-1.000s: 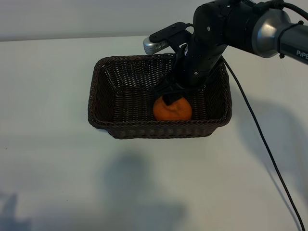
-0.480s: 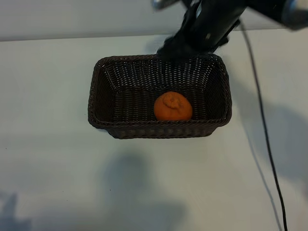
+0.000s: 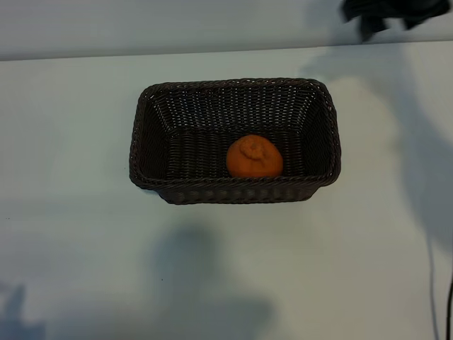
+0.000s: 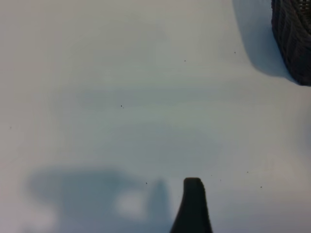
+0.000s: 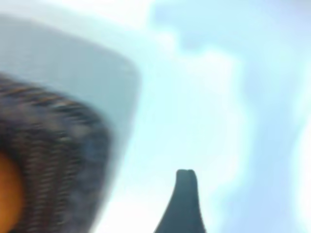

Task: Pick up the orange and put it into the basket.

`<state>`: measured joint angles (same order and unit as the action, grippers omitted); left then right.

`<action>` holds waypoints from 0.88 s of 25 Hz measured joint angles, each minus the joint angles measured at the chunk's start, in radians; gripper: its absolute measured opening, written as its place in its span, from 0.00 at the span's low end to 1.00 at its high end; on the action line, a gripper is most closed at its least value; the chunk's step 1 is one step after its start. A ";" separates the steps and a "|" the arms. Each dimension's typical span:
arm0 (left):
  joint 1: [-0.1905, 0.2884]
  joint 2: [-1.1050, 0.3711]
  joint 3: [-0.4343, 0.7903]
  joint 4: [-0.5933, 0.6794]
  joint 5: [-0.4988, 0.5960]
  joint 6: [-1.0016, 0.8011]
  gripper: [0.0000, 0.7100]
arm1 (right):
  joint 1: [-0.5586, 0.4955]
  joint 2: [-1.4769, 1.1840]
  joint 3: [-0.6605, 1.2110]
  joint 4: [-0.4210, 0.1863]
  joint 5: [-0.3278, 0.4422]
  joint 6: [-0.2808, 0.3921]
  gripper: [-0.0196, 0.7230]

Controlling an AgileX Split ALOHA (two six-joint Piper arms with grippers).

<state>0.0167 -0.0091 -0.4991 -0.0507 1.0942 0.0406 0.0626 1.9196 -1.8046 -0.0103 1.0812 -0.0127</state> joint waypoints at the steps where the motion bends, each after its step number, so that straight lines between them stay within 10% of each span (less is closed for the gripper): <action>1: 0.000 0.000 0.000 0.000 0.000 0.000 0.83 | -0.034 0.000 0.000 -0.001 0.001 -0.001 0.83; 22: 0.000 0.000 0.000 0.000 0.000 0.003 0.83 | -0.271 -0.126 0.000 0.002 0.068 -0.034 0.83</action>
<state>0.0167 -0.0091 -0.4991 -0.0507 1.0942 0.0437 -0.2084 1.7938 -1.8046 -0.0078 1.1494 -0.0465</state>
